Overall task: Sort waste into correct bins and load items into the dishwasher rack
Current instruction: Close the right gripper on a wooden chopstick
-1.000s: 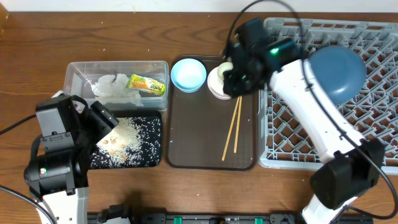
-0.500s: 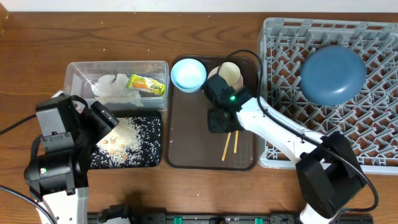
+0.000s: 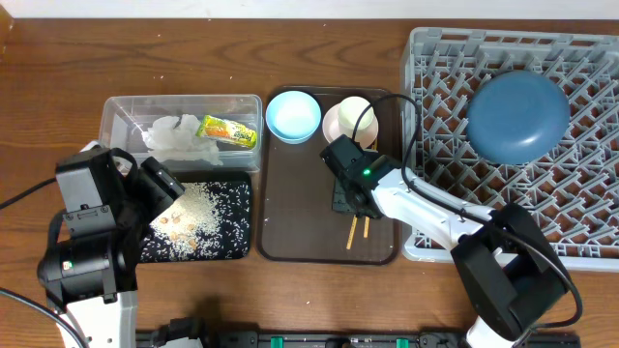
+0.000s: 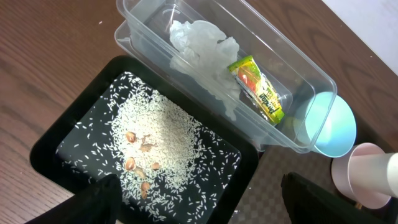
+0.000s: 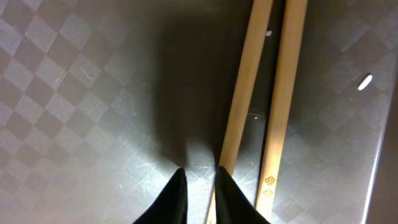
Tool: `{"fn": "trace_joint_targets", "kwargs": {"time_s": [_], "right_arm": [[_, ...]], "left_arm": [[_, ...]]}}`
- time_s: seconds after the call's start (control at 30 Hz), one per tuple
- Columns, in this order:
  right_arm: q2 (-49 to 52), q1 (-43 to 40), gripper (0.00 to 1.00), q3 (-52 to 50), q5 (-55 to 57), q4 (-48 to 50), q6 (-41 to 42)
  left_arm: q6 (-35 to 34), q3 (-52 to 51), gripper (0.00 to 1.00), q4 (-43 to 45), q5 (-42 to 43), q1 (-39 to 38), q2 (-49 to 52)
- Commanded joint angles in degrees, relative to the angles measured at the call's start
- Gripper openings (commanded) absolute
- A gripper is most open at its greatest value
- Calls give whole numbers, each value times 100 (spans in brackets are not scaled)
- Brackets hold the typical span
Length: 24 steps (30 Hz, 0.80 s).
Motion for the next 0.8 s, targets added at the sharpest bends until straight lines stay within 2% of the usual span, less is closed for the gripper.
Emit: {"fn": "trace_joint_targets", "kwargs": {"time_s": [0.0, 0.17, 0.43, 0.77], "right_arm": [[-52, 61, 17, -103, 181, 50, 96], [-55, 50, 17, 103, 142, 31, -103], [-55, 52, 19, 839, 144, -857, -402], [-52, 52, 20, 518, 310, -1001, -216]], "left_arm": [[31, 61, 84, -15, -70, 24, 2], [31, 61, 84, -15, -70, 24, 2], [31, 61, 84, -15, -70, 24, 2], [31, 61, 84, -15, -70, 24, 2]]}}
